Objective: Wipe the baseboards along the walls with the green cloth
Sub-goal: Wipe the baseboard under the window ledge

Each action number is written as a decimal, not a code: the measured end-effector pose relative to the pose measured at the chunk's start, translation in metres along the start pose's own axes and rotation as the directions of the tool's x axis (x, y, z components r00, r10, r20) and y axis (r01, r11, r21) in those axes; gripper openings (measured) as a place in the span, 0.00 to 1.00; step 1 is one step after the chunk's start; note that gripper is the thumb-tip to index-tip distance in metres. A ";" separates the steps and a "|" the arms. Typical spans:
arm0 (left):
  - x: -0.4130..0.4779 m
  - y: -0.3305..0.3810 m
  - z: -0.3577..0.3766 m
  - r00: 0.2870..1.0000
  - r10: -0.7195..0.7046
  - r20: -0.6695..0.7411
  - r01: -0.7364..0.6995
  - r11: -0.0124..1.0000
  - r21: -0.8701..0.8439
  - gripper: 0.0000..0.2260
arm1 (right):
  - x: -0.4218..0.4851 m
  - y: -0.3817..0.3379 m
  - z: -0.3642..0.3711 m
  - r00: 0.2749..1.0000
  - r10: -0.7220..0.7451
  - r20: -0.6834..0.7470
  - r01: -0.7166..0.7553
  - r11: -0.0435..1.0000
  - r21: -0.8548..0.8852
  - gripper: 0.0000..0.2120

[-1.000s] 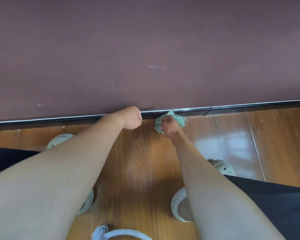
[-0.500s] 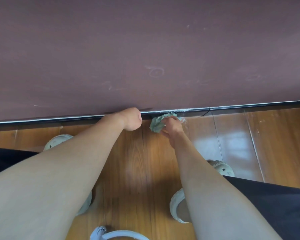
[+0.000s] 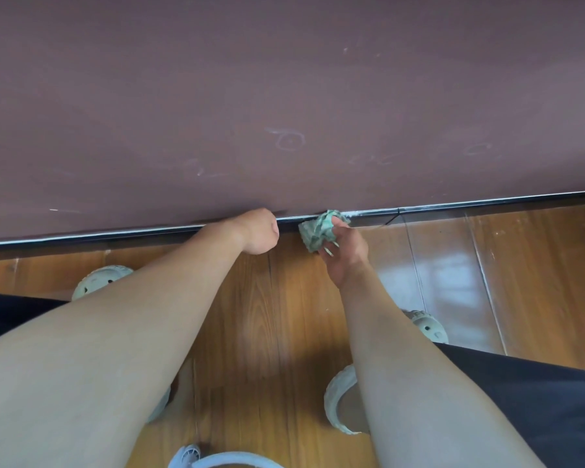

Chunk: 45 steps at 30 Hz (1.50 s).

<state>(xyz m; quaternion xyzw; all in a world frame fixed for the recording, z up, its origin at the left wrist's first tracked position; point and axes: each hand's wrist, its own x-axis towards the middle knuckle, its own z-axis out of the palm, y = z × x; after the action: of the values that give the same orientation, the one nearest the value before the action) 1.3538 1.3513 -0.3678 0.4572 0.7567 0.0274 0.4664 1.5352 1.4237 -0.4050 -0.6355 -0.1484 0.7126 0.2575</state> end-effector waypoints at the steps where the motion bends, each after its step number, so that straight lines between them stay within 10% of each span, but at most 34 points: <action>1: 0.000 0.000 -0.001 1.000 -0.002 -0.003 0.002 1.000 0.000 0.11 | -0.002 0.002 0.001 0.999 0.018 0.033 -0.019 1.000 0.013 0.10; 7: -0.003 0.000 -0.002 1.000 -0.005 -0.025 0.005 1.000 0.002 0.12 | -0.008 0.016 0.021 0.955 0.150 0.257 -0.097 0.973 -0.207 0.14; 15: -0.004 -0.003 -0.003 1.000 -0.003 -0.020 0.002 1.000 -0.020 0.12 | 0.000 -0.004 0.002 0.998 -0.045 -0.044 0.041 0.995 -0.096 0.18; 23: -0.005 -0.003 -0.005 0.999 -0.003 -0.044 0.004 1.000 0.011 0.13 | -0.013 0.022 0.030 0.962 0.093 0.257 0.014 0.923 -0.385 0.13; 29: -0.008 -0.017 -0.012 0.999 -0.024 -0.022 0.024 0.999 0.022 0.08 | -0.002 0.005 0.029 0.997 -0.078 -0.023 0.069 0.960 -0.272 0.14; 40: -0.012 -0.027 -0.015 0.997 -0.035 -0.075 0.033 0.999 -0.024 0.11 | -0.024 0.033 0.067 0.966 0.065 0.250 0.107 0.781 -0.616 0.13; 45: -0.014 -0.024 -0.015 0.999 -0.032 -0.039 0.031 0.999 -0.016 0.12 | -0.017 0.025 0.061 0.987 -0.034 0.157 0.119 0.811 -0.573 0.14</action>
<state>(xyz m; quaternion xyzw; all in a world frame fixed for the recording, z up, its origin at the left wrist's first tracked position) 1.3285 1.3335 -0.3611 0.4411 0.7725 0.0347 0.4554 1.4720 1.4002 -0.3952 -0.6257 -0.4018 0.6651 0.0688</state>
